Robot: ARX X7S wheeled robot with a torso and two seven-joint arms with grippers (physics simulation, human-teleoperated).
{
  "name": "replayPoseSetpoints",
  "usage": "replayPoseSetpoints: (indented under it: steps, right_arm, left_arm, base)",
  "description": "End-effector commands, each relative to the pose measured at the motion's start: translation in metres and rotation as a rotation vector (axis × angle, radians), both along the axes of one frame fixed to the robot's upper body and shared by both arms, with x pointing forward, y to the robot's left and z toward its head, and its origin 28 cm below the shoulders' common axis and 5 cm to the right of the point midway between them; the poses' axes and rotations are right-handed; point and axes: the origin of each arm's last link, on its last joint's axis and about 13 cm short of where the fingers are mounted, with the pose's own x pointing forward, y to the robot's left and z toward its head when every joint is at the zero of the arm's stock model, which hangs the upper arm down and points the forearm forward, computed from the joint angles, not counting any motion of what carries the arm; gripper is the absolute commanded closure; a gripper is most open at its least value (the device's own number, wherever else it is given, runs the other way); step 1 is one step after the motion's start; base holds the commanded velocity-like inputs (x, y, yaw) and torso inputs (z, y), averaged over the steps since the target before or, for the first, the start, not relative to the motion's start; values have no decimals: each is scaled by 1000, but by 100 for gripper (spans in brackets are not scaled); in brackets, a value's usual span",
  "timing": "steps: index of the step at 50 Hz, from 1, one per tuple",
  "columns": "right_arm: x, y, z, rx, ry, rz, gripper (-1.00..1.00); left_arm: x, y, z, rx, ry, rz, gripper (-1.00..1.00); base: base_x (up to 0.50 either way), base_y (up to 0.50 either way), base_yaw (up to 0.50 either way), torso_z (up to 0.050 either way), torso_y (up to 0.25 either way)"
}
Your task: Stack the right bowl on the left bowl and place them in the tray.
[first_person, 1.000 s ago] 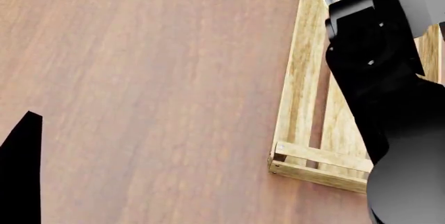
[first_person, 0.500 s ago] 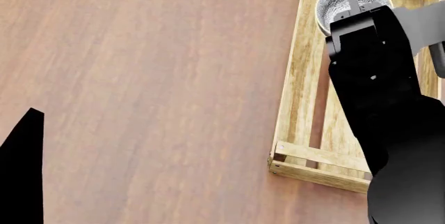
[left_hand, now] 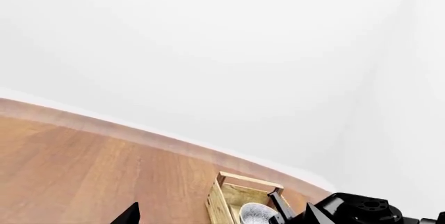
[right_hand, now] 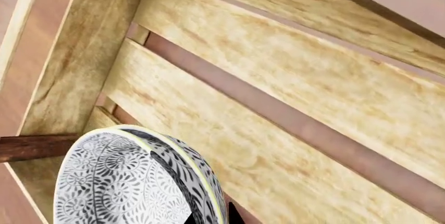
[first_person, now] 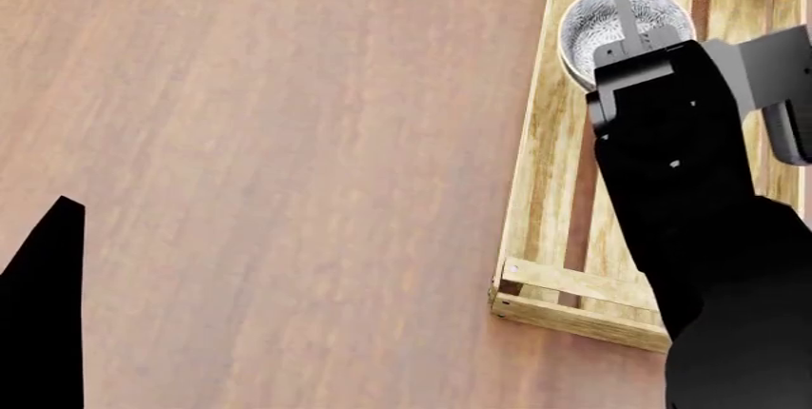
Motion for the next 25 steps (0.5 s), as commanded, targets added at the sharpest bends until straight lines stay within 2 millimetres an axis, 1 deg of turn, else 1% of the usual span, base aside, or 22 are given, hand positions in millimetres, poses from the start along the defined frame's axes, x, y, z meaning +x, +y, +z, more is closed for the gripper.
replayPoseSetpoints:
  steps: [1,25]
  right_arm:
    - [0,-3,-2,-32,-17,2,100]
    - [0,-5,-4,-46,-15,0,100]
  left_arm:
    - [1,0,-1,1,3,2,-100]
    - [1,0,-2,4,8,5,-100]
  base:
    - [0,0,0,0,0]
    - [0,0,0,0,1]
